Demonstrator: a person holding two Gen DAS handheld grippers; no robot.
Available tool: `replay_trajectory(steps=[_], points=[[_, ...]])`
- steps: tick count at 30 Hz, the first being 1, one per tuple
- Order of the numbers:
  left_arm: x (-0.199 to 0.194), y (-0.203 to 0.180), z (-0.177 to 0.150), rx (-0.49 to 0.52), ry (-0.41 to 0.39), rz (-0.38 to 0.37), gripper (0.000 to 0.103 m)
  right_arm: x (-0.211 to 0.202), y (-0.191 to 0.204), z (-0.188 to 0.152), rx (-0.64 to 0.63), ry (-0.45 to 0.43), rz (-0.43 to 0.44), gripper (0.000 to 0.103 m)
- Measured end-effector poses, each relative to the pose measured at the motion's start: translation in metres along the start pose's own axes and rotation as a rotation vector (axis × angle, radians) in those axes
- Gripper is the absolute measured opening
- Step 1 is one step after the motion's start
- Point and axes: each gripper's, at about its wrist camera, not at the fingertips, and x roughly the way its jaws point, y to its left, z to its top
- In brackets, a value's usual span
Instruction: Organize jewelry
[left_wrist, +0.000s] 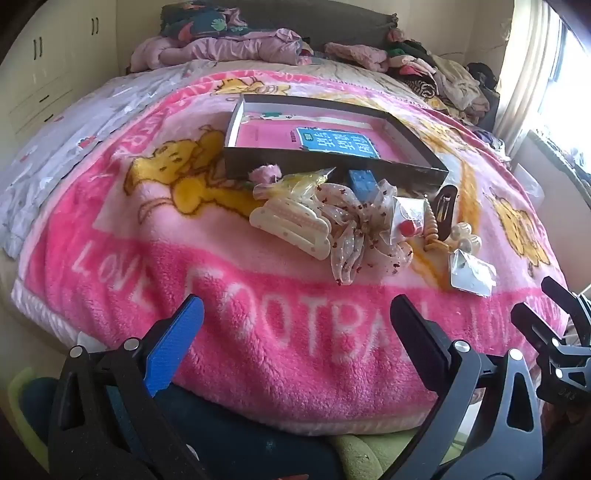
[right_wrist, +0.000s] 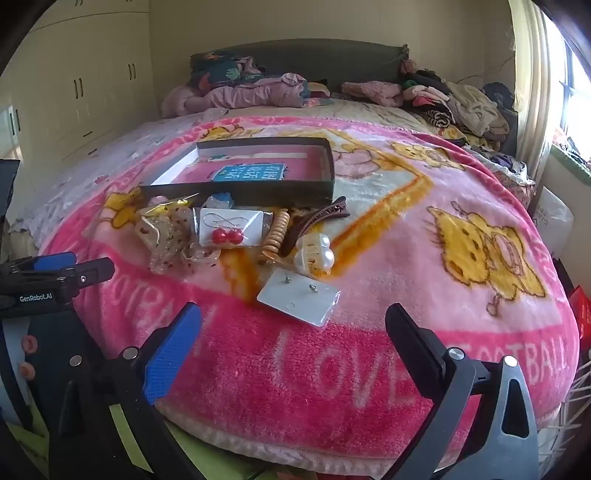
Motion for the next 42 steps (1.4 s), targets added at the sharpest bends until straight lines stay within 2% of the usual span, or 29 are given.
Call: replay_trajectory(steps=[4, 8, 12, 42], points=[[-0.002, 0.006, 0.006, -0.003, -0.001, -0.006, 0.093, -0.001, 0.011, 0.001, -0.018, 0.001, -0.006, 0.097], [-0.001, 0.007, 0.011, -0.001, 0.000, -0.013, 0.093, -0.003, 0.005, 0.001, -0.008, -0.007, 0.010, 0.097], [-0.006, 0.006, 0.003, -0.009, -0.019, -0.009, 0.093, -0.003, 0.005, 0.002, -0.008, -0.007, 0.009, 0.097], [-0.009, 0.003, 0.005, -0.003, -0.025, -0.002, 0.093, -0.007, 0.001, 0.009, 0.017, -0.018, 0.028, 0.097]])
